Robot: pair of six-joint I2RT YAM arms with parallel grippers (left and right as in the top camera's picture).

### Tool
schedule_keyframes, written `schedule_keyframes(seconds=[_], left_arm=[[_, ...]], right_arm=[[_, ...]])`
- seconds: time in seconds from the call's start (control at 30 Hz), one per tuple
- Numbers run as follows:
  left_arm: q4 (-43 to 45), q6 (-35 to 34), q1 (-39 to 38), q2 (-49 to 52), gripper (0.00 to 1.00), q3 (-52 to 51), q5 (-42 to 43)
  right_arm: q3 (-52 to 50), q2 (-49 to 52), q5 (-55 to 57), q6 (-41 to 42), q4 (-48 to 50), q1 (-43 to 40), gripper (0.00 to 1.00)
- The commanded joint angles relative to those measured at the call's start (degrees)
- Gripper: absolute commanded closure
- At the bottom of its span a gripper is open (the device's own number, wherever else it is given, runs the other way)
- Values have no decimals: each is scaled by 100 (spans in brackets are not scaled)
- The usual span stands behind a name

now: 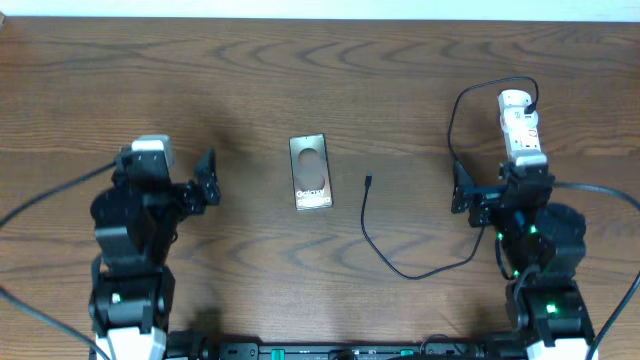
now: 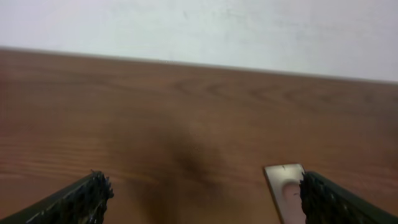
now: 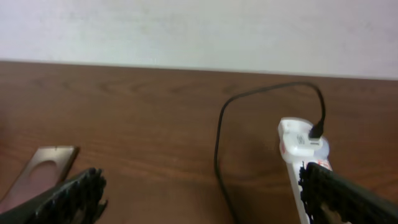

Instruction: Plug charger to phone and switch on socket

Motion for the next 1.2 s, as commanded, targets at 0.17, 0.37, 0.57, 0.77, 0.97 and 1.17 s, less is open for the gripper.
schedule_keyframes(seconds=[0.17, 0.37, 0.57, 0.77, 0.97, 1.17], left_arm=[[-1545, -153, -83, 1589, 5, 1961, 1051], [-3047, -195, -656, 2793, 5, 3480, 975], [-4592, -192, -1360, 4061, 5, 4839, 345], [-4758, -149, -1676, 4885, 5, 5064, 243], [-4618, -153, -1676, 5569, 5, 5062, 352], [-4489, -153, -1759, 6214, 5, 5062, 455]], right_arm=[[1620, 1207, -540, -155, -1287, -57, 1], [2852, 2273, -981, -157, -2417, -55, 1], [3851, 3112, -1453, -455, -3491, -55, 1], [3976, 3252, -1443, -450, -3569, -57, 1], [3976, 3252, -1749, -446, -3654, -50, 1], [3976, 3252, -1655, -455, -3650, -50, 1]])
